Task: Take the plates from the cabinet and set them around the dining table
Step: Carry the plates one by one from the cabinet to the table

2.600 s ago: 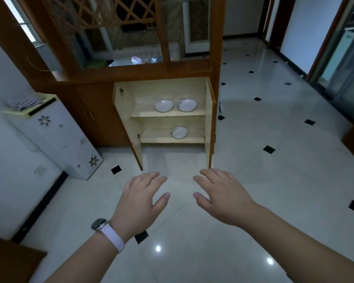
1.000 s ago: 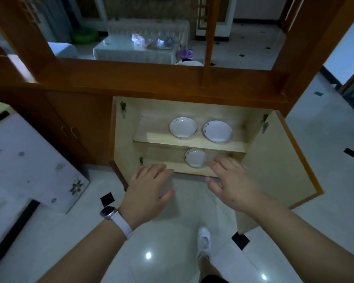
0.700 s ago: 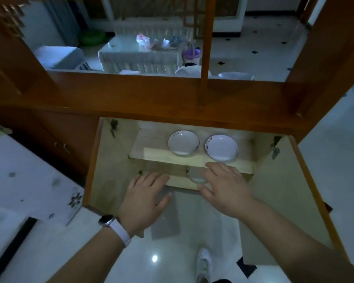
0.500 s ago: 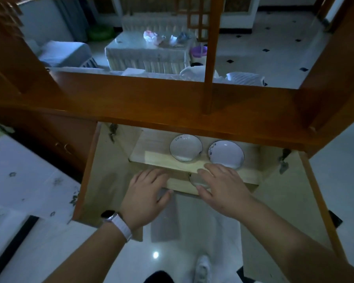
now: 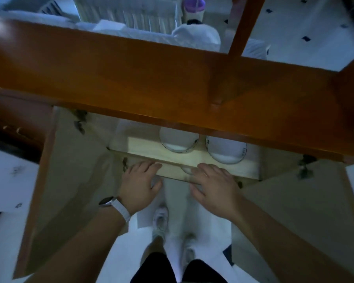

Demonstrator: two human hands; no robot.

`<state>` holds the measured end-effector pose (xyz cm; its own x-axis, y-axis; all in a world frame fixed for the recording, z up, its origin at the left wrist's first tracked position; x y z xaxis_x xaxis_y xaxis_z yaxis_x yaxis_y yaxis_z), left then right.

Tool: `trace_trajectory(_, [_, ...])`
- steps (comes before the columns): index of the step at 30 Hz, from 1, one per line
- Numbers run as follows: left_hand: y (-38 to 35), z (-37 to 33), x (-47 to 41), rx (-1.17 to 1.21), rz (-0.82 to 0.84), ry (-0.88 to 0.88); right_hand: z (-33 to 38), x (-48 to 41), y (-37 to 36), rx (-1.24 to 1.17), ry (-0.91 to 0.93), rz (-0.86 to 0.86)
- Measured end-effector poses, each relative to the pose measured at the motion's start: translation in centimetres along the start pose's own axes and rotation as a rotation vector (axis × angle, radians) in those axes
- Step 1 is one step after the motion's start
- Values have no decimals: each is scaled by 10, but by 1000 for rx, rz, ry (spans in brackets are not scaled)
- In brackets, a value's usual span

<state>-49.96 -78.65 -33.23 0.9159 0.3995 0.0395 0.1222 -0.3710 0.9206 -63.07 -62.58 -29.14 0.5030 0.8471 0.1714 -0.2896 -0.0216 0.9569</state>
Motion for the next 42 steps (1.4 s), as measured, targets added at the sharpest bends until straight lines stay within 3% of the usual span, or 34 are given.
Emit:
trace_trajectory(8, [-93, 73, -84, 43, -66, -9, -55, -98, -109, 4, -110, 106])
trace_trajectory(14, [-154, 136, -140, 283, -105, 235, -102, -158, -182, -366, -441, 53])
trace_trajectory(17, [-173, 148, -165, 423, -126, 266, -114, -178, -206, -423, -498, 10])
trace_trajectory(20, [-187, 158, -187, 555, -149, 256, -119, -198, -220, -466, -496, -74])
trace_trajectory(24, [-197, 174, -211, 637, -206, 292, -139, -223, -237, -709, -554, -171])
trace_trajectory(27, [-198, 177, -229, 686, -200, 309, -152, -237, -246, -869, -681, -160])
trace_trajectory(33, [-201, 168, -243, 826, -160, 408, -156, -258, -249, -946, -738, -156])
trace_trajectory(42, [-185, 158, -210, 749, -154, 377, -142, -225, -243, -1070, -669, -164])
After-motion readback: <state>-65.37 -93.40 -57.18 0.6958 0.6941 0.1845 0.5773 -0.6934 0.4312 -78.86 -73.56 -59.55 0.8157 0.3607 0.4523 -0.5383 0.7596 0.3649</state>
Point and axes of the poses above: each hand's wrist, its own x-axis away from the middle knuckle, its own y-axis out of the back of the hand, z = x × y, the point moved 6 cm from there along -x, towards the middle knuckle, and after that the axes turned 7 degrees about -y, right-handed, at the moved point
